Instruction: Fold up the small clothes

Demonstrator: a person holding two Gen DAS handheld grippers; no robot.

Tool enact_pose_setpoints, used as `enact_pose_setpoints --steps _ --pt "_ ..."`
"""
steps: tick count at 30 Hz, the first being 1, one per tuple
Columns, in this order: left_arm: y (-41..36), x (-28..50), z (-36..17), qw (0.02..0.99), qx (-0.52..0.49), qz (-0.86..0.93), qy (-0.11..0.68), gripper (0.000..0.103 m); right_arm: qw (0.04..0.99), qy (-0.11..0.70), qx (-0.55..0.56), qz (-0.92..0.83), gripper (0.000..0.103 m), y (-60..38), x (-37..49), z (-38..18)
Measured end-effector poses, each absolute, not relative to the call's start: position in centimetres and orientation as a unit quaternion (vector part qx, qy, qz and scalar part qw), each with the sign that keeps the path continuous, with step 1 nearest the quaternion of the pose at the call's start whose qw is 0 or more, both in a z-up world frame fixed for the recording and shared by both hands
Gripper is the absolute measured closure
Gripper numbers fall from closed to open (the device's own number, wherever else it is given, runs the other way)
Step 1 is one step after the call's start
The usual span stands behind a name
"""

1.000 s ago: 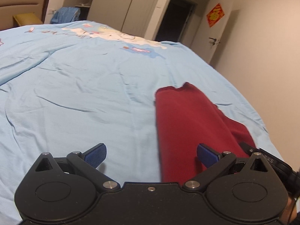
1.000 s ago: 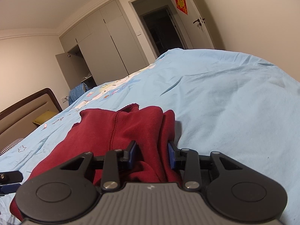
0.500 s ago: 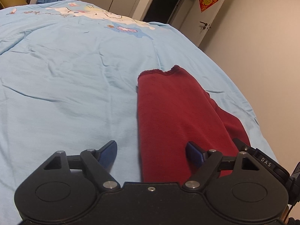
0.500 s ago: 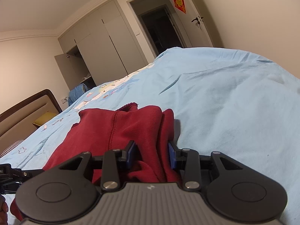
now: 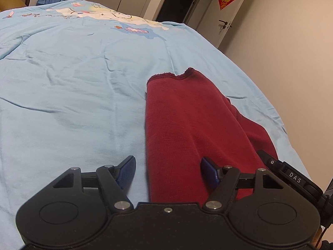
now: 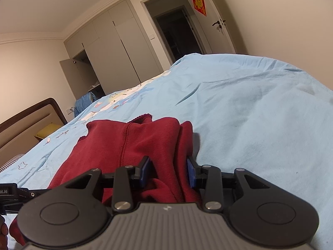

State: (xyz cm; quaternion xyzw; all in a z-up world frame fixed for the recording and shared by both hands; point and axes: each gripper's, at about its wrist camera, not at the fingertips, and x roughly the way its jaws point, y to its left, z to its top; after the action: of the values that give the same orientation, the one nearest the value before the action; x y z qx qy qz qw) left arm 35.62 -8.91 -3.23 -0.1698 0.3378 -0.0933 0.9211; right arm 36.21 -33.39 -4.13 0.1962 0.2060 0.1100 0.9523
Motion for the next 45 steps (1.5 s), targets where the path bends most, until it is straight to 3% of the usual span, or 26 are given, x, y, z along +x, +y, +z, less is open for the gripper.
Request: enact_pose_setpoints --steps 4,12,29,33,45 --pt "-9.0 35.6 -3.2 0.921 -0.168 -0.093 0.338 0.032 0.953 0.205 0.194 0.111 0.064 -33.3 36.2 -4.1" --pt "-9.4 35.7 -3.1 0.920 -0.168 -0.102 0.338 0.045 0.953 0.204 0.195 0.112 0.065 -33.3 36.1 -4.1" --pt "-9.7 35.8 -3.1 0.923 -0.157 -0.100 0.336 0.049 0.953 0.204 0.196 0.112 0.065 -33.3 36.1 -4.1" --pt "-9.9 35.7 -2.9 0.924 -0.150 -0.102 0.336 0.056 0.954 0.201 0.190 0.114 0.073 -33.1 36.0 -3.9" --pt "-11.0 35.1 -0.9 0.937 -0.101 -0.109 0.318 0.069 0.961 0.194 0.167 0.106 0.082 -32.4 35.3 -2.8"
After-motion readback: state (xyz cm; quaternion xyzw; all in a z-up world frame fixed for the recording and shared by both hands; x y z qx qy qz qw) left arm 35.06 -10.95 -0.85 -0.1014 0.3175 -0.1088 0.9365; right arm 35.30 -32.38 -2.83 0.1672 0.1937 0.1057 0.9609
